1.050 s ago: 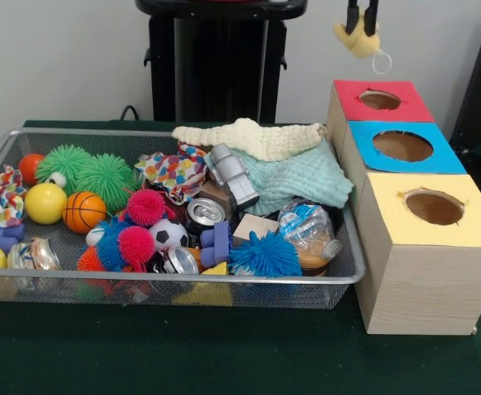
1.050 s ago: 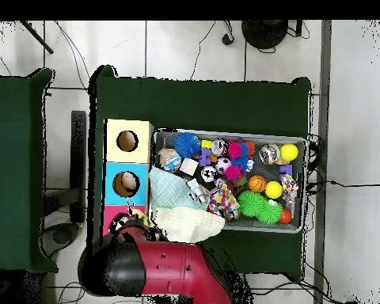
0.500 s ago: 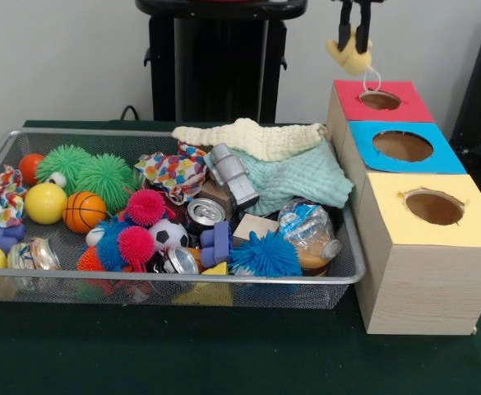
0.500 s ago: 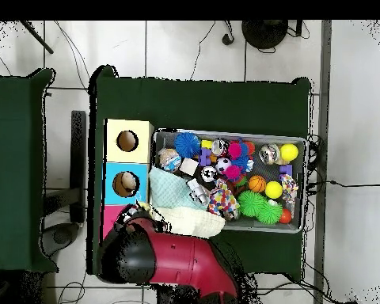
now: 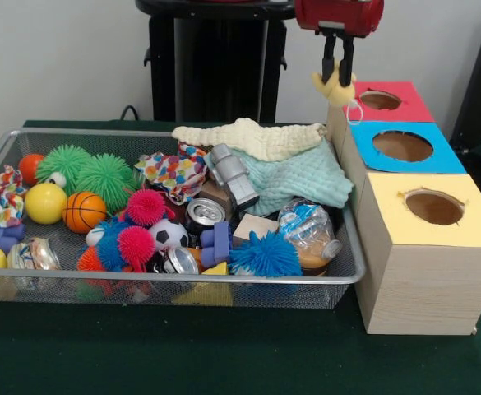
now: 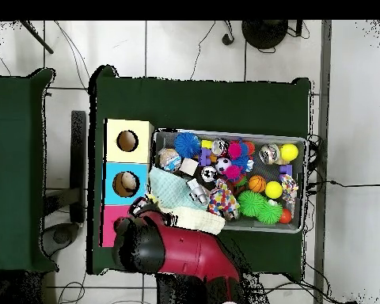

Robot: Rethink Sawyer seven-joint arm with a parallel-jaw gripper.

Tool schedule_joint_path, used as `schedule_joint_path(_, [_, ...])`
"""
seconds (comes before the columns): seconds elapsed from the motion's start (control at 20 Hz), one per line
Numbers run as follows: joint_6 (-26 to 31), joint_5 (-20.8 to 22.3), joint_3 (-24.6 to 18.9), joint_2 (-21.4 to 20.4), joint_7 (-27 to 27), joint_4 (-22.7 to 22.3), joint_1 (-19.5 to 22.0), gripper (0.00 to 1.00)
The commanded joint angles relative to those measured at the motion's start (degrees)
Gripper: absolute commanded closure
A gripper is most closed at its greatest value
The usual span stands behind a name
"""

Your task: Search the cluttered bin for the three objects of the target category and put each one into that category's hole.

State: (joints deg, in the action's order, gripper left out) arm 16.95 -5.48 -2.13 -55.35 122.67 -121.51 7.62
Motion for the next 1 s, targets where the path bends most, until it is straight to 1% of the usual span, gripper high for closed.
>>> schedule_joint_path(0.05, [-1.1,-3.6,-0.1,2.8,11.1,1.7,-1.0,1.00])
schedule_joint_path(0.25, [0.2,-4.9,0.9,2.2,12.5,2.1,-2.9,1.00])
schedule_joint_path(0.35, [0.9,-6.1,0.6,1.9,12.9,1.8,-3.4,1.00])
schedule_joint_path(0.65, [1.5,-7.7,1.7,1.5,12.3,1.5,-4.6,1.00])
schedule_joint_path(1.0, [-3.9,-9.0,0.9,4.3,12.7,-1.0,-5.4,1.00])
